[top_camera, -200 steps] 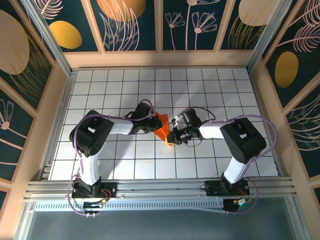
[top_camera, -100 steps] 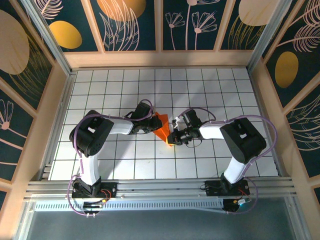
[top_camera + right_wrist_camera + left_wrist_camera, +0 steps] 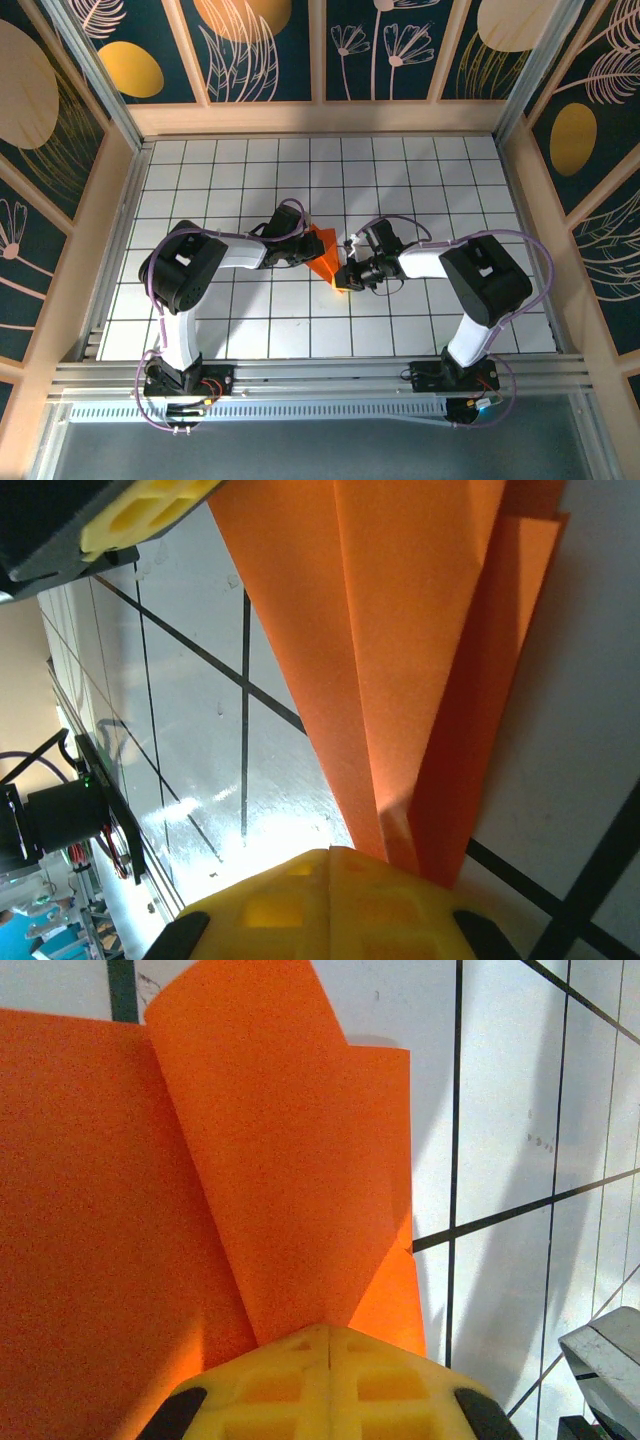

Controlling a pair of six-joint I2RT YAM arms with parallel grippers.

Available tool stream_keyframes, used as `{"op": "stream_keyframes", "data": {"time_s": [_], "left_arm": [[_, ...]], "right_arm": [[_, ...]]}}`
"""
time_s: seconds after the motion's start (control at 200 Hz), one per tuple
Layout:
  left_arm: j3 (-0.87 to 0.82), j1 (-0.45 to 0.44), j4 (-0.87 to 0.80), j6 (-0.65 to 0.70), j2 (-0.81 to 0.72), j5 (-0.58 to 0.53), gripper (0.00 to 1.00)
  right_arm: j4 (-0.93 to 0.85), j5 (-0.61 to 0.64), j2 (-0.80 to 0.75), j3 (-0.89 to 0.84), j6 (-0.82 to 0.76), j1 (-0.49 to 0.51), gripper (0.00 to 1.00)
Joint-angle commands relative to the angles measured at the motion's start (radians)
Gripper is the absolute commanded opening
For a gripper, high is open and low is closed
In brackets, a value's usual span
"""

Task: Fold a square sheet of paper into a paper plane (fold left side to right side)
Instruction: Fourth fold the wing at the center of the table.

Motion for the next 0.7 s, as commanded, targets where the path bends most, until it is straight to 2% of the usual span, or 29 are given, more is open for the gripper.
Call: {"op": "stream_keyframes", "data": {"time_s": [0.0, 0.696], "left_arm": [[-0.008, 0.003, -0.088, 0.022, 0.032, -0.06, 0.0], [-0.008, 0.002, -0.085, 0.022, 0.036, -0.064, 0.0]], "right_arm": [[-0.015, 0.009, 0.024, -0.024, -0.013, 0.013, 0.0], [-0.03, 0.008, 0.018, -0.053, -0.016, 0.017, 0.0]]}}
